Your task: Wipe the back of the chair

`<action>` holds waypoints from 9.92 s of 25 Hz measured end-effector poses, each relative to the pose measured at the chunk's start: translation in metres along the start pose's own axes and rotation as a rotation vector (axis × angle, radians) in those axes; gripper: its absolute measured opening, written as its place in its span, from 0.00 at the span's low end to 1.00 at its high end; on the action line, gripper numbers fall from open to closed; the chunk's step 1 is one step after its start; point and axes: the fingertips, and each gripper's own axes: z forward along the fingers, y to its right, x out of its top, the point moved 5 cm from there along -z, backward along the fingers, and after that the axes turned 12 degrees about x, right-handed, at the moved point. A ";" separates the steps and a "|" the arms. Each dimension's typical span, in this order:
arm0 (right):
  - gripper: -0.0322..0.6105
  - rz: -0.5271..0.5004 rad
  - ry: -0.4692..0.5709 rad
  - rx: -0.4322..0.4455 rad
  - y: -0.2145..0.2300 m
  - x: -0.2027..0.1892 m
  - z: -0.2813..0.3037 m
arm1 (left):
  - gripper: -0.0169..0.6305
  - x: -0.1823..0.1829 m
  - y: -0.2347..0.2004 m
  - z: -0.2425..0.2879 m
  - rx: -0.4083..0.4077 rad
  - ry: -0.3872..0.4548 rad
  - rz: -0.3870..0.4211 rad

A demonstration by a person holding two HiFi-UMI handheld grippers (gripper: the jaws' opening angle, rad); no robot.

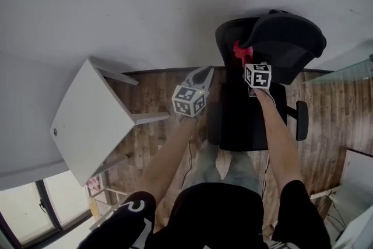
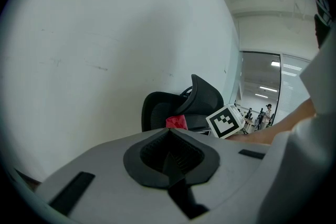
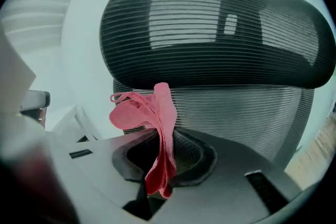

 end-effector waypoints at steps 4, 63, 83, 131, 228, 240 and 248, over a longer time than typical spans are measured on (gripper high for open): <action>0.16 0.012 0.013 -0.023 0.023 0.004 -0.018 | 0.06 0.003 0.020 0.008 -0.005 0.009 -0.004; 0.16 0.146 0.040 -0.233 0.312 -0.031 -0.217 | 0.06 0.034 0.263 0.119 -0.110 0.039 0.050; 0.16 0.159 0.024 -0.027 0.178 -0.050 -0.153 | 0.06 0.014 0.176 0.065 -0.030 0.043 -0.027; 0.16 0.038 0.026 0.198 -0.057 -0.044 0.033 | 0.06 -0.038 -0.033 -0.015 0.115 0.010 -0.055; 0.16 -0.043 0.031 0.164 -0.067 -0.095 0.040 | 0.06 -0.103 -0.061 0.005 0.040 0.009 -0.017; 0.16 0.040 0.051 0.058 -0.011 -0.094 0.044 | 0.06 -0.109 -0.059 0.026 0.030 -0.014 -0.012; 0.16 0.033 0.060 0.035 0.033 -0.094 0.021 | 0.06 -0.112 -0.019 0.054 0.007 -0.024 0.000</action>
